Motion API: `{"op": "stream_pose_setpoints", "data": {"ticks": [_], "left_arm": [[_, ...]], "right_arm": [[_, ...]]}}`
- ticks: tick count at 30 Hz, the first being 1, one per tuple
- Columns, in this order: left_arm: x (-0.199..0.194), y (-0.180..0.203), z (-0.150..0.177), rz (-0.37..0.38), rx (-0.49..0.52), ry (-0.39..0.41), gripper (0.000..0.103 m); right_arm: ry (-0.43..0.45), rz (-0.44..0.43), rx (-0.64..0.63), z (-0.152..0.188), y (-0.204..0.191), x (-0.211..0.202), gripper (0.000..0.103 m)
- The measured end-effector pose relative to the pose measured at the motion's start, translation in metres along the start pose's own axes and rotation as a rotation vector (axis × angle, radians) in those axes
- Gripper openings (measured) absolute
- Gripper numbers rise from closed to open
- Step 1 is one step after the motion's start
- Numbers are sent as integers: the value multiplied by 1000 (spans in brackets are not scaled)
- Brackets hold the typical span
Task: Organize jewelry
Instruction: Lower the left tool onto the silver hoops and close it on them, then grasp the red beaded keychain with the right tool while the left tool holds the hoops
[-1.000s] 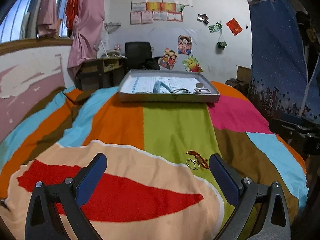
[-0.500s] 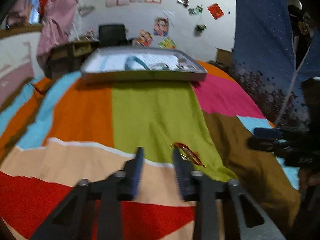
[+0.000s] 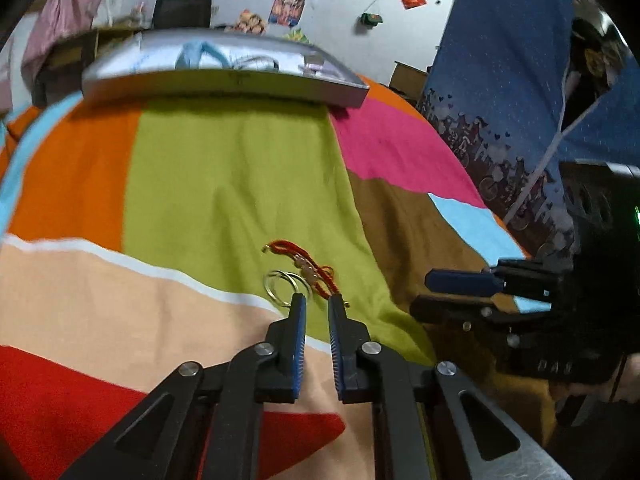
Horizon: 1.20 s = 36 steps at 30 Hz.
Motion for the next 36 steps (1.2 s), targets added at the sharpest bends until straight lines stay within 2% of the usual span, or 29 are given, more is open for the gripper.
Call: {"op": "stream_pose_setpoints", "data": {"ticks": [2,8,11,14,25,28,33,36], "left_arm": [[8,-1,-1,0,-21,-8,11],[21,-18,4,-83,-94,-41,11],[31,-29,8,-75,-154,-79,11],[35,-34,8,-48,-198,-79,11],[55,-35,-1,-67,-180,-100,11],[53,-30,1,-112,-142,-85,5],[44,-32,2,-167,-144,-65,4],[35,-38,4,-192,-178,-71,4]], "right_arm": [[-10,-2,4,1,0,2,29],[-40,-2,14,4,3,9,29],[-53,-4,28,3,5,15,29],[-60,1,33,1,6,21,29],[-69,3,36,-1,6,31,29],[-78,4,34,-1,6,37,29],[-90,6,29,-1,6,43,29],[-48,-13,14,-5,4,42,30]]}}
Point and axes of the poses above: each gripper's, at about its wrist camera, not at the fingertips, and x roughly the way its jaws point, y to its right, z to its underside, the point moved 3 cm from there along x, roughly the way its jaws point, and after that the axes turned 1 degree about -y, right-handed, at the moved point
